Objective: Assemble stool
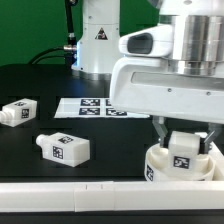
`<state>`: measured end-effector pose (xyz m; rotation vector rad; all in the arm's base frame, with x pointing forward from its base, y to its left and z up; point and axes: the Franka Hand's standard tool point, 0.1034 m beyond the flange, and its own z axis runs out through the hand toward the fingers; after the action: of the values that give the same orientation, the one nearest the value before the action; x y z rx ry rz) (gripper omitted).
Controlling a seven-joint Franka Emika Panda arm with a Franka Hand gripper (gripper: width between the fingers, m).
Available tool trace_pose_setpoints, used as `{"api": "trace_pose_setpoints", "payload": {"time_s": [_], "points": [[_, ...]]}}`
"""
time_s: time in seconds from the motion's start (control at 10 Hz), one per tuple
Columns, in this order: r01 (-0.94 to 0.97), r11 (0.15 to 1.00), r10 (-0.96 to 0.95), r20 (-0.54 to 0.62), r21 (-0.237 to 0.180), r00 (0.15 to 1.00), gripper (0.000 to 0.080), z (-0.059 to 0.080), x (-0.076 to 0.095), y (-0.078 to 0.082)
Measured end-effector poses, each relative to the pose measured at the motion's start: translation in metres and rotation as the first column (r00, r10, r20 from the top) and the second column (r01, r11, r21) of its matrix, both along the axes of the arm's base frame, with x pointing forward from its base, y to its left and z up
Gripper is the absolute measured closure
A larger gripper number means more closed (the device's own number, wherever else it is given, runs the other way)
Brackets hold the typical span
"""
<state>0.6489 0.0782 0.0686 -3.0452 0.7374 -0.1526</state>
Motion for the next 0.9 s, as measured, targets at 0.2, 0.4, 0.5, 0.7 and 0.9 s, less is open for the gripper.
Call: {"api": "trace_pose_setpoints", "payload": {"time_s": [0.2,0.4,0.5,0.7,0.9], "points": [[0.148,0.989,-0.148,0.006,0.013,0.989,0.0462,0.000,-0.002,-0.005],[0.288,0.957,-0.288,0.001,0.020,0.958,0.0462,0.000,-0.003,-0.010],[0.424,0.905,-0.424,-0.001,0.027,0.906,0.0462,0.000,-0.004,-0.014],[0.626,0.779,-0.626,0.002,0.045,0.780,0.0461,-0.001,-0.011,-0.021],[0.723,0.689,-0.724,-0.005,0.050,0.690,0.0461,-0.001,-0.016,-0.024]]}}
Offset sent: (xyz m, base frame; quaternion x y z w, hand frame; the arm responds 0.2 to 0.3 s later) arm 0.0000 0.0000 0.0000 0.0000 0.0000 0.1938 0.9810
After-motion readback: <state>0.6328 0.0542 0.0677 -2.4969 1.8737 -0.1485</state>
